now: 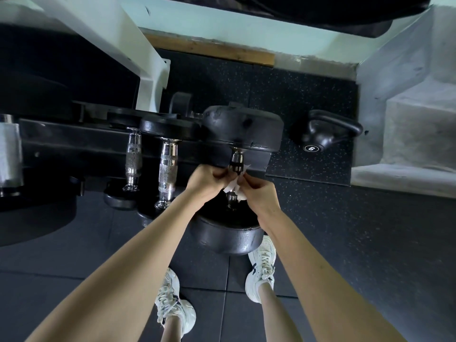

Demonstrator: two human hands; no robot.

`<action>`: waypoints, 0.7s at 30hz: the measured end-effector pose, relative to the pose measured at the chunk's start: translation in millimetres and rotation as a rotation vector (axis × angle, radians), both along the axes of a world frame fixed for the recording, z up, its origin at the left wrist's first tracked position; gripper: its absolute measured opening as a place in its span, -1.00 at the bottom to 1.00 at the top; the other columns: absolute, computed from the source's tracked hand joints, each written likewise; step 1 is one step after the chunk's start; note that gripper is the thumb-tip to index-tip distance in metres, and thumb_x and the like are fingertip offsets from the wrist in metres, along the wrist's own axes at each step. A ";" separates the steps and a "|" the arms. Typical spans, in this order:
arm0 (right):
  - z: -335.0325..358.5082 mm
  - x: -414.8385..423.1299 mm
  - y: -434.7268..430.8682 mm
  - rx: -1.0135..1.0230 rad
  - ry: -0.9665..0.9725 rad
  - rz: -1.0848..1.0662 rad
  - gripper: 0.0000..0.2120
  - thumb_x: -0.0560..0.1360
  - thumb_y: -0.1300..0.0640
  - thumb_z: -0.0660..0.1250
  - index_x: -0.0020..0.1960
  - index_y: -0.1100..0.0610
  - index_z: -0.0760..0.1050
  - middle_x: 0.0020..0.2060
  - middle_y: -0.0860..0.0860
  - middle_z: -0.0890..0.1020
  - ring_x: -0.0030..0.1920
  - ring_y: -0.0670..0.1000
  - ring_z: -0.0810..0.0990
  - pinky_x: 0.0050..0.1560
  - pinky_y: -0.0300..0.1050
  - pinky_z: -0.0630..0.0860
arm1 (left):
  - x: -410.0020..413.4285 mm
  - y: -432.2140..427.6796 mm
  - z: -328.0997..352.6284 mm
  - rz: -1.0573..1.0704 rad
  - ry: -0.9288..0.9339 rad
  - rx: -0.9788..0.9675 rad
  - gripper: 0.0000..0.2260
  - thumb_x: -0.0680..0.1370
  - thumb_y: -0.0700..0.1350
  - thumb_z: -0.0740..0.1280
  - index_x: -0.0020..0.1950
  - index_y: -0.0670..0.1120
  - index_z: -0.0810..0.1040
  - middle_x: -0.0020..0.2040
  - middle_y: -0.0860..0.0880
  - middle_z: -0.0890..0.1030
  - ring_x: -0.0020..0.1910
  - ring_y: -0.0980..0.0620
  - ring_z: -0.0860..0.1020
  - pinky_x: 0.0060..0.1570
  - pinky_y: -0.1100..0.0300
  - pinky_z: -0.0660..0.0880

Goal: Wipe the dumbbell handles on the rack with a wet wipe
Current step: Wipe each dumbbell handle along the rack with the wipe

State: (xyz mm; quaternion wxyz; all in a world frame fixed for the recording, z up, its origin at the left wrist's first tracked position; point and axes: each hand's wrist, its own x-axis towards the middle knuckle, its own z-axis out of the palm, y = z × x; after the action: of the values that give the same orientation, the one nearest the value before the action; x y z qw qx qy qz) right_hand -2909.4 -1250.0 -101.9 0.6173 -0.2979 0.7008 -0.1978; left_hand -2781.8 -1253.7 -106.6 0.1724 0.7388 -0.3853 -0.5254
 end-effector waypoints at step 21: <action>37.8 -18.9 15.2 -0.062 0.230 0.289 -0.92 0.44 0.13 0.44 -0.11 -0.02 0.68 -0.29 -0.14 0.67 -0.18 -0.10 0.62 -0.08 -0.18 0.50 | 17.5 17.8 44.1 -0.269 -0.273 0.099 -0.69 0.43 -0.07 0.45 0.17 -0.03 0.61 0.02 0.00 0.67 0.06 0.03 0.59 -0.03 0.23 0.45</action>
State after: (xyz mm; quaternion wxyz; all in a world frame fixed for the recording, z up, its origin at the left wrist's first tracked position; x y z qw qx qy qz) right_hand -2928.3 -1234.8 -64.2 0.5455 -0.4353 0.7101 -0.0931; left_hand -2764.2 -1235.9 -62.6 0.0104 0.7527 -0.4740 -0.4567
